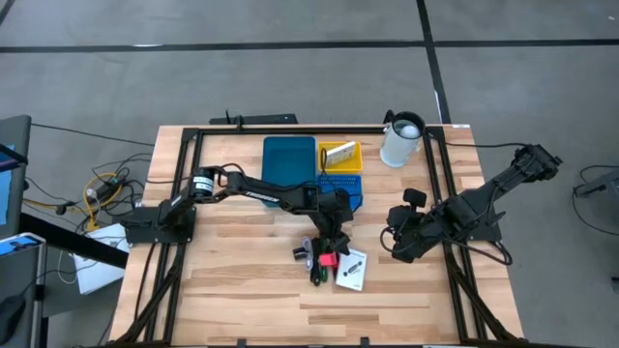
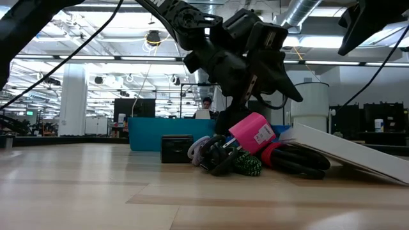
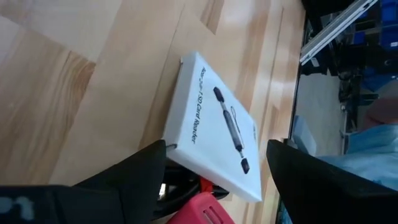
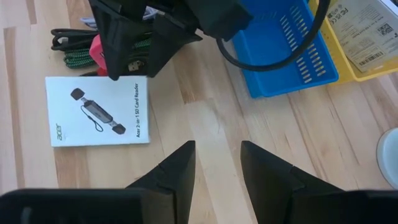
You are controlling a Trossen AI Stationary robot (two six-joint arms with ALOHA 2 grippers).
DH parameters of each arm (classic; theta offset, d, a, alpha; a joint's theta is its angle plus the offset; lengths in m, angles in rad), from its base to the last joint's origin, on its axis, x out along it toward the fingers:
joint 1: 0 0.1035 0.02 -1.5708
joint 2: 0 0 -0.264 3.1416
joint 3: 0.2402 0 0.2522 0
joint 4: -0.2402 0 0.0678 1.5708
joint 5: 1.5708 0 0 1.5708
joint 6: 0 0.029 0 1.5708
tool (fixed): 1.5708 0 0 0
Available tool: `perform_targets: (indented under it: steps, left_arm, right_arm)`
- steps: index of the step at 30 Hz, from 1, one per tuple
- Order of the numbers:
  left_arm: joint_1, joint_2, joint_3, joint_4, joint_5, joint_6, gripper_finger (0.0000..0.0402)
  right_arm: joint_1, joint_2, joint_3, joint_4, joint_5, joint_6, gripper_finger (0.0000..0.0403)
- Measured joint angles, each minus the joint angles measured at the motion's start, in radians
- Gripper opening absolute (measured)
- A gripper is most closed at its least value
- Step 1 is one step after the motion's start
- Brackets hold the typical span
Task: Pick and place items into bin
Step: Put the card reader box into the yellow bin
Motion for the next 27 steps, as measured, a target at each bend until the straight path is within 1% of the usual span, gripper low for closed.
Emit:
perform_targets:
  steps: [11,14,18,22,25,27]
  left_arm:
    - [0.005,0.000,0.000,-0.018,-0.004,0.000,0.0268]
    - [0.012,0.000,0.000,-0.036,-0.029,0.005,0.0268]
    - [0.036,0.000,0.000,-0.064,-0.040,0.038,0.0268]
    - [0.073,-0.007,0.000,-0.098,0.005,0.074,0.0268]
    - [0.101,-0.047,0.000,-0.139,0.024,0.135,0.0268]
    - [0.112,-0.090,0.000,-0.165,0.017,0.186,0.0268]
  right_arm:
    - [0.000,0.000,0.000,0.000,0.000,0.000,0.0123]
    - [0.000,0.000,0.000,0.000,0.000,0.000,0.0123]
    - [0.000,0.000,0.000,0.000,0.000,0.000,0.0123]
    - [0.000,0.000,0.000,0.000,0.000,0.008,0.0123]
    - [0.000,0.000,0.000,0.000,-0.001,0.008,0.0123]
    - [0.000,0.000,0.000,0.001,-0.001,0.008,0.0123]
